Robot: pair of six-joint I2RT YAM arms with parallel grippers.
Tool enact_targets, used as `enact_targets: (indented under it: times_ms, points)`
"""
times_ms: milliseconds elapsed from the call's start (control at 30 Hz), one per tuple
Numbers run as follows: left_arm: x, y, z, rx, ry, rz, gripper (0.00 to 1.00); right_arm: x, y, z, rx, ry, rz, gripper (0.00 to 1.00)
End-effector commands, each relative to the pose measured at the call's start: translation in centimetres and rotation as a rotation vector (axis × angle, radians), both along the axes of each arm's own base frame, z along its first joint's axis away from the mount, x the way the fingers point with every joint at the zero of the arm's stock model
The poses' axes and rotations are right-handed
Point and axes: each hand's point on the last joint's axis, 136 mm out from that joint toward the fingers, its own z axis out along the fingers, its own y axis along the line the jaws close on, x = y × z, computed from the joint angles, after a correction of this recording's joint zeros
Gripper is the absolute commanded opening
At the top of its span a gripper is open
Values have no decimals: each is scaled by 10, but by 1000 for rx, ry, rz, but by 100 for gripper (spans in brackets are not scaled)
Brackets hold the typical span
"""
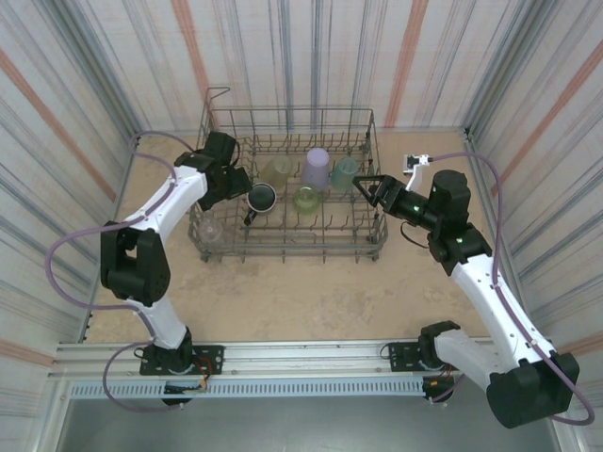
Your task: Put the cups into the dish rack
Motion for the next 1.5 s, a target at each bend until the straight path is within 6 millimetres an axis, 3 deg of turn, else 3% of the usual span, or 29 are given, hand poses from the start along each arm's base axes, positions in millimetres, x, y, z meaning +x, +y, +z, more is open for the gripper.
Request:
enact_targets:
  times_ms: [0,167,400,667,833,1100,1200,1467]
  points:
    - [15,16,83,-34,-226,77,99,0,-3,-1,-3,2,-13,91]
    - [15,12,74,-89,-212,73,99,0,-4,-4,-14,5,-21,91]
    - [37,-4,60,-366,-230,78,99,-1,-6,-7,-20,9,-29,91]
    - [33,-17,66,-447,-223,57,99,-5,-9,-8,-33,4,-38,91]
    - [21,-22,88,-508,-252,47,99,-4,-8,-7,-29,3,-35,91]
    - [8,-27,157,-525,-365,-34,99,-6,-9,-10,-28,6,-39,91]
    - [5,-26,173,-505,-381,-59,99,-7,-10,-11,-27,7,-43,92]
    - [-17,25,210,-198,-456,0,99,-12,-15,-19,-80,42,-48,99]
